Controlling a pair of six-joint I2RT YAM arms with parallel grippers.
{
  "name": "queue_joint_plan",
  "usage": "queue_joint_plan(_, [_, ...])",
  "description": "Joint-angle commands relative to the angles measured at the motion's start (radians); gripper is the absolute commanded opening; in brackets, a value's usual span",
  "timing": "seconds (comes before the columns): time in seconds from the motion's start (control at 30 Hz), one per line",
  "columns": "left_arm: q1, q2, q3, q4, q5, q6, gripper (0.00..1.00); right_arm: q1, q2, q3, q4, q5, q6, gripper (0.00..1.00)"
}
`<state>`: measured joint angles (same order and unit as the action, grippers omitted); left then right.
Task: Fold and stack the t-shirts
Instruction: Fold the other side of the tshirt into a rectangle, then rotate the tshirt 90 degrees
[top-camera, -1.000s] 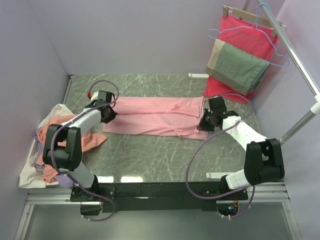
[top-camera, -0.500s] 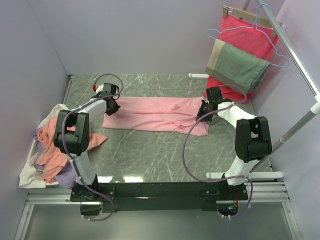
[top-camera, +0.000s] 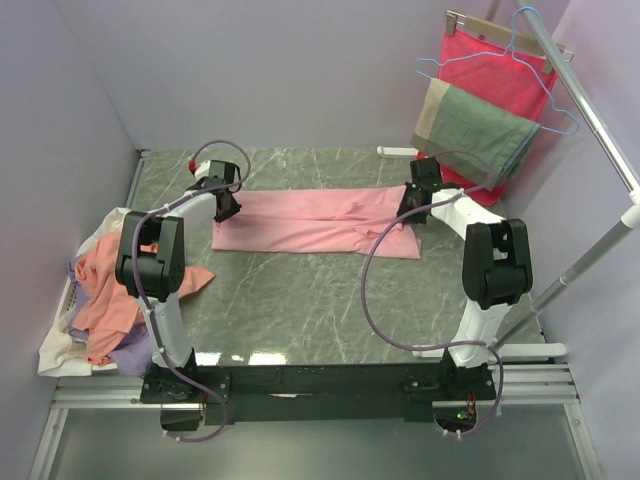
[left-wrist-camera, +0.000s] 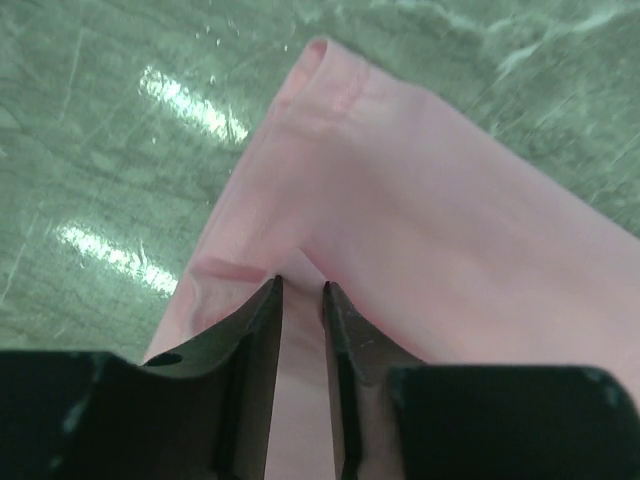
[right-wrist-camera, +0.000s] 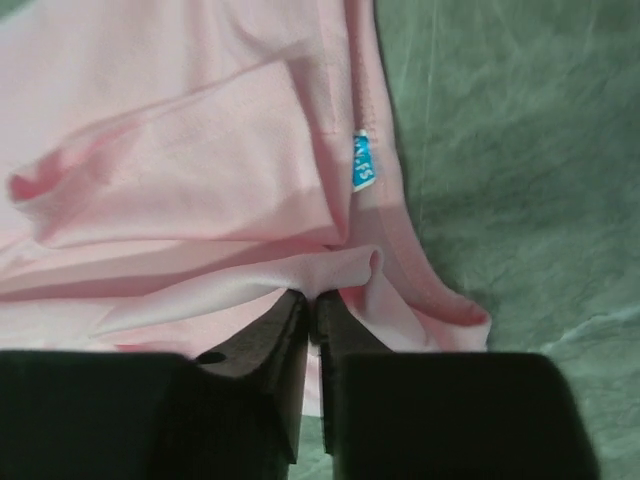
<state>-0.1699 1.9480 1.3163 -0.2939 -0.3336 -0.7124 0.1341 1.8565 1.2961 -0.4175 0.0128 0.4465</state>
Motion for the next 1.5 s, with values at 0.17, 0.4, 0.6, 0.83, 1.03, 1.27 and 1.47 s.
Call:
queue_joint_plan(0.17, [0.007, -0.075, -0.057, 0.042, -0.05, 0.021, 0.52, -0.014, -0.037, 0.055, 0.039, 0.137, -0.068, 1.0])
queue_joint_plan(0.4, [0.001, -0.257, -0.189, 0.171, 0.156, 0.019, 0.7, -0.007, -0.198, -0.07, 0.068, 0.021, -0.016, 1.0])
queue_joint_plan(0.6, [0.0, -0.189, -0.135, 0.286, 0.413, 0.033, 0.75, -0.001, -0.155, -0.139, 0.169, -0.175, 0.053, 1.0])
queue_joint_plan(0.83, [-0.002, 0.057, 0.086, 0.297, 0.499, 0.034, 0.71, 0.015, 0.019, 0.024, 0.18, -0.269, 0.1, 0.98])
queue_joint_plan(1.03, [-0.002, 0.075, 0.017, 0.214, 0.403, 0.014, 0.69, 0.022, 0.136, 0.115, 0.095, -0.226, 0.12, 0.98])
queue_joint_plan(1.27, [-0.032, -0.058, -0.238, 0.157, 0.354, -0.022, 0.61, 0.045, 0.324, 0.343, -0.075, -0.229, 0.052, 1.0])
queue_joint_plan(1.47, [-0.163, -0.251, -0.537, 0.134, 0.358, -0.102, 0.62, 0.114, 0.596, 0.788, -0.358, -0.249, -0.075, 1.0])
